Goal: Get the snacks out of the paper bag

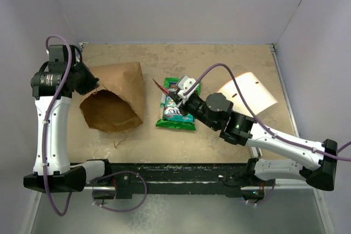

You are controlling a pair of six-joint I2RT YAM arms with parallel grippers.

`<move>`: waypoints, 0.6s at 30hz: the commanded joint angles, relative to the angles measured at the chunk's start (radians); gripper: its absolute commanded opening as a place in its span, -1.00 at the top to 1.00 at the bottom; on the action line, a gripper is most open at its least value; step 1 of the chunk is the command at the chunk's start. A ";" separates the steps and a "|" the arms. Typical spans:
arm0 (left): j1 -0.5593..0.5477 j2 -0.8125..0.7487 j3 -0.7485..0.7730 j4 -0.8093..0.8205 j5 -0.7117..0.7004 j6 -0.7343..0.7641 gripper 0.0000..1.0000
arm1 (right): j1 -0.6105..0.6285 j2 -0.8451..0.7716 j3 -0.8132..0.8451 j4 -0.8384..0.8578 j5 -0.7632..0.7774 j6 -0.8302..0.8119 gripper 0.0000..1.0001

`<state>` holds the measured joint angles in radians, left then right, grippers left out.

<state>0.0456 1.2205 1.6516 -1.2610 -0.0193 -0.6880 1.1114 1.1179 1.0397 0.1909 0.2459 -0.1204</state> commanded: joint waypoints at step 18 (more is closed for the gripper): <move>0.002 -0.021 0.007 0.037 0.054 0.022 1.00 | -0.030 0.122 -0.135 0.030 0.061 -0.157 1.00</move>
<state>0.0456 1.2198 1.6516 -1.2579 0.0200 -0.6849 1.0859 1.2377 0.9226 0.1589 0.2779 -0.2222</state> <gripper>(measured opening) 0.009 0.004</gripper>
